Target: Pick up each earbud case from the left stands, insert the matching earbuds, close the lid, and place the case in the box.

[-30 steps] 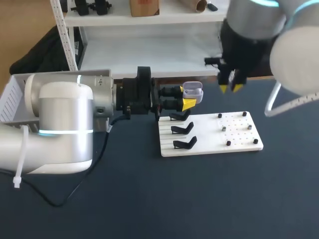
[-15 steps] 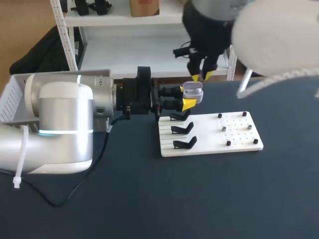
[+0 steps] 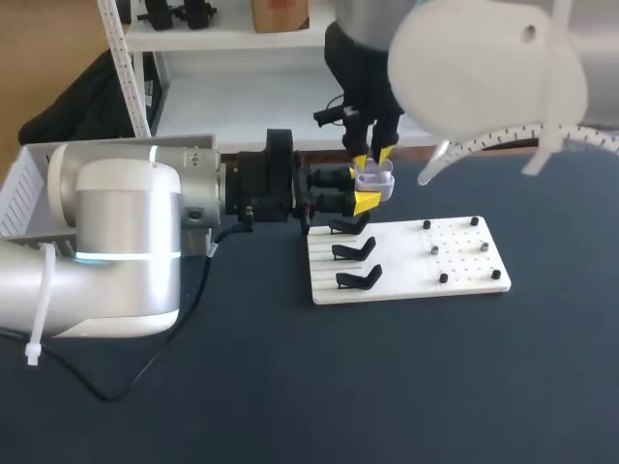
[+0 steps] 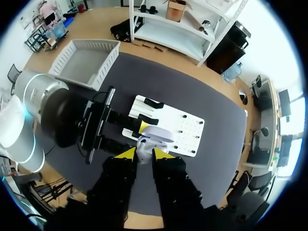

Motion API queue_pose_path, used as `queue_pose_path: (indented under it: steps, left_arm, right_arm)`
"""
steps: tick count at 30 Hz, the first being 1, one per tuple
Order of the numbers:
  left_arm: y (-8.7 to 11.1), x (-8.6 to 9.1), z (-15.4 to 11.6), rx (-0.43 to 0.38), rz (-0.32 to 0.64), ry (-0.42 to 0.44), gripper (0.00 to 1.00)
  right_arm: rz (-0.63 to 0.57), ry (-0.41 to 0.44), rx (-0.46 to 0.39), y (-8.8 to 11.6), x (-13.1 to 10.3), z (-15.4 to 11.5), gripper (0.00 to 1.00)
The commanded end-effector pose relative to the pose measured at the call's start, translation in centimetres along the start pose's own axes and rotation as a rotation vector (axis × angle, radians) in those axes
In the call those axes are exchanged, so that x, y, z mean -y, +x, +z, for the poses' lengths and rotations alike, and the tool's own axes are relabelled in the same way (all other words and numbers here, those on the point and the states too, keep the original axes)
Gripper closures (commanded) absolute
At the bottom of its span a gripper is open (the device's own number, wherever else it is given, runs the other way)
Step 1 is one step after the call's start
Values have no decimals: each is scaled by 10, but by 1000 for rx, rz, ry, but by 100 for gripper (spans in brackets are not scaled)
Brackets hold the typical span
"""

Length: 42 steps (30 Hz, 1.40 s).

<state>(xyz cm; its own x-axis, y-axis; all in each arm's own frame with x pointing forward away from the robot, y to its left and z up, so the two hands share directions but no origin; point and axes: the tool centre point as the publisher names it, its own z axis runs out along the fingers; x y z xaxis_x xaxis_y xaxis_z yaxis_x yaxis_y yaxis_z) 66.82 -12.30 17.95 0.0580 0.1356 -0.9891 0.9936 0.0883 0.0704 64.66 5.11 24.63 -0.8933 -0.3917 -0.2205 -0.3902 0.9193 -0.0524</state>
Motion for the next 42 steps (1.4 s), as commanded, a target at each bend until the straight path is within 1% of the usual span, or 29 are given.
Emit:
queue_pose_path:
  steps: [1,10,38,39,40,42]
  left_arm:
    - [1,0,0,4,1,-3,100]
    - [1,0,0,4,1,-3,100]
    - [1,0,0,4,1,-3,100]
    - [1,0,0,4,1,-3,100]
    - [1,0,0,4,1,-3,100]
    - [1,0,0,4,1,-3,100]
  right_arm:
    - [-1,0,-14,-2,0,7,100]
    - [2,-11,-32,0,0,15,100]
    - [11,-16,-59,3,1,25,100]
    - [10,-17,-61,3,1,26,99]
    - [8,-17,-62,4,1,26,84]
    - [6,-17,-63,4,1,26,70]
